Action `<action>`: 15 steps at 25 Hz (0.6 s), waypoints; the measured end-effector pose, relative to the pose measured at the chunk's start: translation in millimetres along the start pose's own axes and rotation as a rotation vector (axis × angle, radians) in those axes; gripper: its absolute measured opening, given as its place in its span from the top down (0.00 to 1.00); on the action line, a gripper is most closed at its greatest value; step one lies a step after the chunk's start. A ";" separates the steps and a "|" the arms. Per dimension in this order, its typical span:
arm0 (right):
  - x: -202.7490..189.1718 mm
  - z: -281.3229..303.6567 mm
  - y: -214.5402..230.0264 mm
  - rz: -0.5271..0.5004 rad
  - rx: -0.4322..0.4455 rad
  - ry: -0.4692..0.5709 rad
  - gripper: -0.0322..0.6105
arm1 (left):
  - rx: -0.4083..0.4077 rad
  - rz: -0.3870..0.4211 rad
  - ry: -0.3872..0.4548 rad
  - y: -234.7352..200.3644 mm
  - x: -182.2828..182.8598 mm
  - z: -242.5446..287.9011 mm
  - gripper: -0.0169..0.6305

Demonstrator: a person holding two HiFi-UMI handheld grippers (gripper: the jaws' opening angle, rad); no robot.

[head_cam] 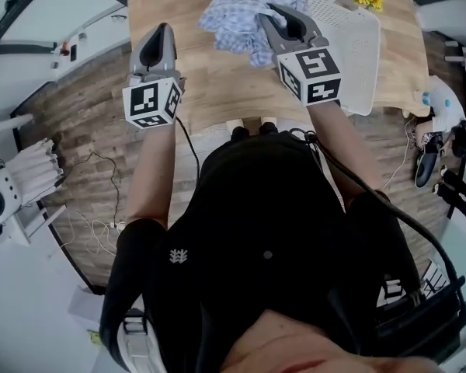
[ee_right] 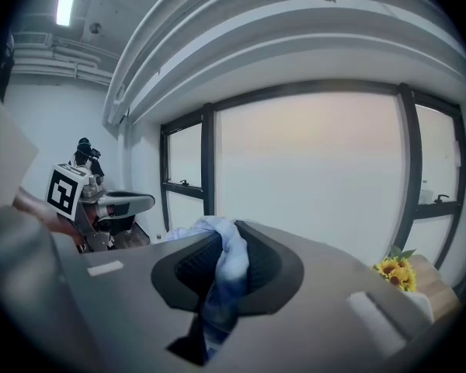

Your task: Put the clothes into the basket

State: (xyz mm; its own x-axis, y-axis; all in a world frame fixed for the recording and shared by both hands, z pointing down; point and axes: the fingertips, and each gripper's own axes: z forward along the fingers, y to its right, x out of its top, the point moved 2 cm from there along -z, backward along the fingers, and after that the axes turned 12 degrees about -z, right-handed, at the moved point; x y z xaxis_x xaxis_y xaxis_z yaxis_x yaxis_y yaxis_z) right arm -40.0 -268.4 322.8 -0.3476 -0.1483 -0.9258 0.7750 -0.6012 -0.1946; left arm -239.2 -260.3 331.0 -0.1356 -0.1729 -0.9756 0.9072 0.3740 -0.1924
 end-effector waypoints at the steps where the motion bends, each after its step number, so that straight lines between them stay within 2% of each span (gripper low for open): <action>1: 2.2 -3.7 6.2 0.000 -0.013 0.002 0.88 | -0.011 0.004 0.006 4.0 4.1 4.4 0.98; 15: -6.8 -73.5 86.1 0.032 -0.203 0.007 0.88 | -0.184 0.029 0.034 84.3 25.8 66.6 0.98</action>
State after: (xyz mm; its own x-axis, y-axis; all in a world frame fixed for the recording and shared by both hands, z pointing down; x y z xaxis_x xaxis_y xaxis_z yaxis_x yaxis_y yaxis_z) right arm 67.9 -261.5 288.5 -0.3179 -0.1590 -0.9347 0.8763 -0.4257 -0.2257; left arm -139.7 -293.9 296.6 -0.1269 -0.1303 -0.9833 0.8230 0.5395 -0.1777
